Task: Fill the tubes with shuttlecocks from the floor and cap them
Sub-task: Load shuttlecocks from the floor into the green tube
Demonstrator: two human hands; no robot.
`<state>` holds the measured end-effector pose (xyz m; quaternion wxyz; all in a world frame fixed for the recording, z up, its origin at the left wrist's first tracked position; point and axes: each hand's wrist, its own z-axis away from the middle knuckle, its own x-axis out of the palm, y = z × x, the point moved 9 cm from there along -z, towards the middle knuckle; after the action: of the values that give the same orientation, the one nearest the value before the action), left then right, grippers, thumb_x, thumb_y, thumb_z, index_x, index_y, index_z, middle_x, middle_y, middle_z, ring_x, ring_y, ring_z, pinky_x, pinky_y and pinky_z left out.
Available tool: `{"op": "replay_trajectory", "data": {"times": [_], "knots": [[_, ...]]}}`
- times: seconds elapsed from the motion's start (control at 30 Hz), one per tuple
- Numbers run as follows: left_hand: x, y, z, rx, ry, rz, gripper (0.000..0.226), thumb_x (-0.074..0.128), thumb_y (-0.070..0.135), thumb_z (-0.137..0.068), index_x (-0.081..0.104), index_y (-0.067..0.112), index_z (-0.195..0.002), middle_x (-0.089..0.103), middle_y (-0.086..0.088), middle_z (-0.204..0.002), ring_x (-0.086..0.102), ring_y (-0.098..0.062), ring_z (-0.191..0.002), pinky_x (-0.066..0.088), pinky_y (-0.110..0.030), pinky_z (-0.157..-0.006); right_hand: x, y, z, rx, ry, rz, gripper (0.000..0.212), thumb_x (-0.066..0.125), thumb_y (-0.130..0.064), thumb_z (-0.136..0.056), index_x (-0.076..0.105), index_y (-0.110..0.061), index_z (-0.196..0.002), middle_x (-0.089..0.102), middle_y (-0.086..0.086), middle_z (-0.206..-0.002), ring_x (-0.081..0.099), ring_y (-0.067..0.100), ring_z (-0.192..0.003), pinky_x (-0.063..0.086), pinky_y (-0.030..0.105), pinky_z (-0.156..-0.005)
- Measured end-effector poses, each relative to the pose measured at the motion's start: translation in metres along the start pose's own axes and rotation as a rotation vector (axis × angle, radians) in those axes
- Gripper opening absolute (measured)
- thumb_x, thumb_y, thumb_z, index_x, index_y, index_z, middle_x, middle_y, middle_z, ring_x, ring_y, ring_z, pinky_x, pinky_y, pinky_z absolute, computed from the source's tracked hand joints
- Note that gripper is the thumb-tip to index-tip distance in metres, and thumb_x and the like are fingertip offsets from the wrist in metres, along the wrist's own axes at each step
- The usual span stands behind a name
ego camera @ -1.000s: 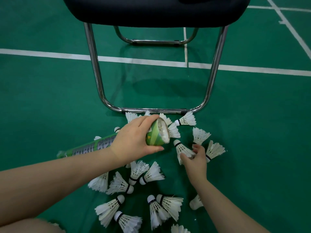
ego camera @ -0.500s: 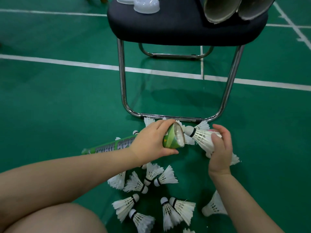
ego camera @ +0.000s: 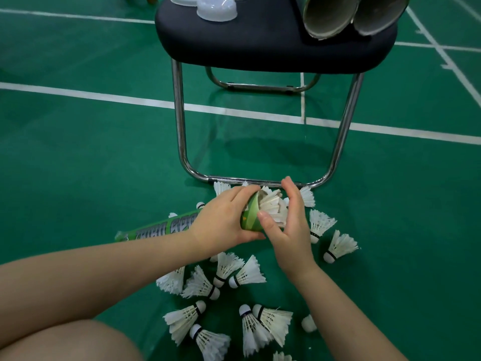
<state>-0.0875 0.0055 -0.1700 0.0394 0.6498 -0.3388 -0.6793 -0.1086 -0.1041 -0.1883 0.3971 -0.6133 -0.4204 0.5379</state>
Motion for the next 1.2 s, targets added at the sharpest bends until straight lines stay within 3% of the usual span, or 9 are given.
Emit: {"op": "replay_trajectory", "data": {"times": [0.13, 0.27, 0.37, 0.53, 0.67, 0.87, 0.97, 1.07, 1.2], "knots": [[-0.005, -0.002, -0.002, -0.019, 0.038, 0.025, 0.079, 0.076, 0.038, -0.067, 0.039, 0.017, -0.134, 0.051, 0.001, -0.127, 0.047, -0.014, -0.113, 0.032, -0.019, -0.089, -0.003, 0.000, 0.011, -0.080, 0.065, 0.109, 0.057, 0.050, -0.052, -0.077, 0.024, -0.050, -0.128, 0.028, -0.031, -0.137, 0.028, -0.006, -0.131, 0.025, 0.021, -0.109], [-0.003, -0.003, -0.003, -0.018, 0.051, 0.041, 0.081, 0.078, 0.038, -0.065, 0.041, 0.016, -0.133, 0.052, -0.002, -0.127, 0.048, -0.018, -0.113, 0.036, -0.025, -0.091, 0.012, -0.009, 0.017, -0.150, 0.043, 0.122, 0.045, 0.052, -0.045, -0.077, 0.043, -0.042, -0.120, 0.036, -0.043, -0.115, 0.030, -0.024, -0.114, 0.031, 0.025, -0.099], [-0.001, -0.006, -0.004, -0.015, 0.070, 0.041, 0.079, 0.079, 0.037, -0.066, 0.042, 0.015, -0.132, 0.054, -0.003, -0.125, 0.050, -0.019, -0.112, 0.038, -0.027, -0.091, 0.012, -0.008, 0.013, -0.104, 0.052, 0.136, 0.050, 0.050, -0.048, -0.075, 0.059, -0.020, -0.116, 0.043, -0.037, -0.105, 0.041, -0.011, -0.104, 0.039, 0.033, -0.096], [-0.003, -0.007, -0.004, -0.001, 0.103, 0.034, 0.072, 0.076, 0.021, -0.066, 0.045, 0.014, -0.131, 0.055, -0.003, -0.124, 0.051, -0.020, -0.113, 0.035, -0.023, -0.090, 0.013, -0.008, 0.005, -0.067, -0.004, 0.159, 0.042, 0.048, -0.049, -0.077, 0.065, -0.019, -0.102, 0.057, -0.014, -0.097, 0.051, 0.013, -0.099, 0.042, 0.047, -0.092], [-0.003, -0.002, -0.005, 0.021, 0.113, 0.033, 0.073, 0.077, 0.019, -0.065, 0.046, 0.011, -0.130, 0.057, -0.006, -0.122, 0.052, -0.023, -0.111, 0.036, -0.026, -0.091, 0.013, -0.007, 0.006, -0.049, -0.004, 0.096, 0.032, 0.044, -0.044, -0.079, 0.064, -0.022, -0.092, 0.052, -0.025, -0.086, 0.050, 0.009, -0.092, 0.043, 0.043, -0.086], [-0.002, 0.001, -0.004, 0.055, 0.130, 0.029, 0.068, 0.074, 0.015, -0.063, 0.050, 0.006, -0.126, 0.061, -0.011, -0.113, 0.057, -0.028, -0.102, 0.041, -0.030, -0.087, 0.021, -0.004, 0.003, -0.029, -0.107, 0.110, 0.032, 0.045, -0.045, -0.078, 0.053, -0.015, -0.071, 0.049, -0.014, -0.073, 0.045, 0.006, -0.076, 0.038, 0.027, -0.070], [-0.002, 0.001, -0.004, 0.053, 0.143, 0.009, 0.065, 0.068, 0.019, -0.062, 0.051, 0.005, -0.124, 0.062, -0.011, -0.110, 0.059, -0.028, -0.099, 0.045, -0.032, -0.086, 0.025, -0.006, 0.000, 0.016, -0.216, 0.105, 0.021, 0.050, -0.030, -0.073, 0.048, -0.012, -0.063, 0.047, -0.007, -0.068, 0.043, 0.009, -0.068, 0.034, 0.026, -0.059], [0.001, -0.002, -0.003, 0.026, 0.112, 0.021, 0.076, 0.081, 0.026, -0.060, 0.049, 0.008, -0.127, 0.060, -0.009, -0.116, 0.055, -0.026, -0.106, 0.042, -0.032, -0.091, 0.031, -0.006, -0.003, 0.072, -0.372, 0.146, 0.021, 0.050, -0.024, -0.063, 0.055, -0.005, -0.071, 0.052, 0.001, -0.076, 0.046, 0.016, -0.070, 0.040, 0.032, -0.062], [0.004, 0.000, 0.000, 0.037, 0.068, 0.003, 0.081, 0.083, 0.024, -0.057, 0.048, 0.008, -0.128, 0.059, -0.009, -0.117, 0.055, -0.027, -0.106, 0.038, -0.030, -0.088, 0.041, 0.002, -0.004, 0.162, -0.597, 0.276, 0.015, 0.044, -0.019, -0.053, 0.047, -0.013, -0.067, 0.048, 0.005, -0.069, 0.044, 0.023, -0.063, 0.035, 0.032, -0.055]]}}
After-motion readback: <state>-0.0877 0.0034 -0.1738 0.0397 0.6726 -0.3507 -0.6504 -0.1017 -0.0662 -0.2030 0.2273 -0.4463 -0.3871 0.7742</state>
